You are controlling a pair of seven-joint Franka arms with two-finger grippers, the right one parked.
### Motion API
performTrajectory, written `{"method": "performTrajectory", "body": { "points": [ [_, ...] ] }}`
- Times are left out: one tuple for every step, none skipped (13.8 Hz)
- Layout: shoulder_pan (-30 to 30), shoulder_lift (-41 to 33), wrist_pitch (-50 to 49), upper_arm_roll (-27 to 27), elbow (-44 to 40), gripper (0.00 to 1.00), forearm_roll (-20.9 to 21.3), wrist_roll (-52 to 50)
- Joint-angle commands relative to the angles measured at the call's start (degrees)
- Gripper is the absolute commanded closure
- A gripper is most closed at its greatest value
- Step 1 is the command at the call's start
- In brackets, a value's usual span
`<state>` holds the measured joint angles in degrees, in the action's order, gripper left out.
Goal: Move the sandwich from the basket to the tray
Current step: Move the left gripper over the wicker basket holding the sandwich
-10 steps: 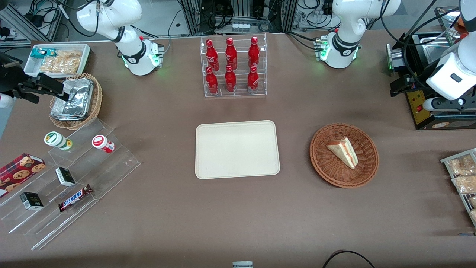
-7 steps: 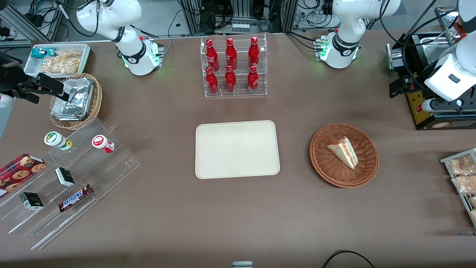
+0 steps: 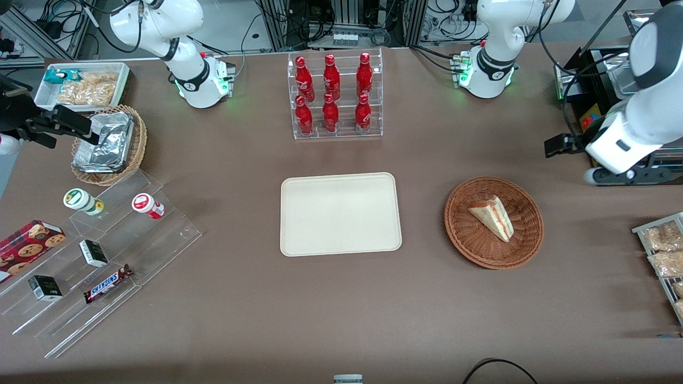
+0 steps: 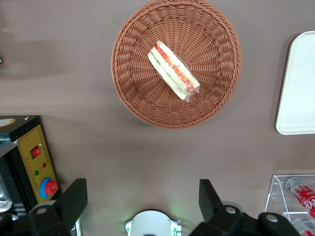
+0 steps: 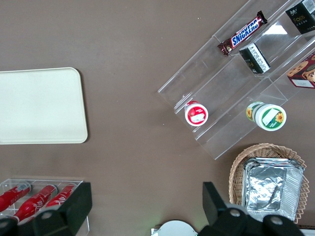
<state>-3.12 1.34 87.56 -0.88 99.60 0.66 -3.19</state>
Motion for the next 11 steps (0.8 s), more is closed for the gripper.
{"method": "performTrajectory", "body": {
  "points": [
    [-0.83,-1.17,5.5,-0.08,5.85,0.0,0.4,-0.94],
    [-0.92,-1.25,7.52,-0.08,7.61,0.0,0.4,-1.03],
    [-0.92,-1.17,9.28,-0.08,9.45,0.0,0.4,-2.16],
    [-1.18,-1.08,11.48,-0.43,11.65,0.0,0.4,-4.08],
    [-1.97,-1.08,14.89,-0.78,14.63,0.0,0.49,-5.58],
    [-2.59,-1.34,19.88,-0.79,18.57,0.0,0.49,-6.47],
    [-2.68,-1.52,23.85,-0.79,21.57,0.0,0.49,-6.82],
    [-2.68,-1.17,26.85,-0.79,23.52,0.0,0.49,-8.65],
    [-2.94,-0.56,29.84,-0.87,24.93,0.0,0.49,-11.8],
    [-3.47,0.14,33.52,-0.87,26.6,0.0,0.49,-15.93],
    [-3.56,0.59,37.04,-0.87,27.92,0.0,0.49,-20.93]
  ]
}}
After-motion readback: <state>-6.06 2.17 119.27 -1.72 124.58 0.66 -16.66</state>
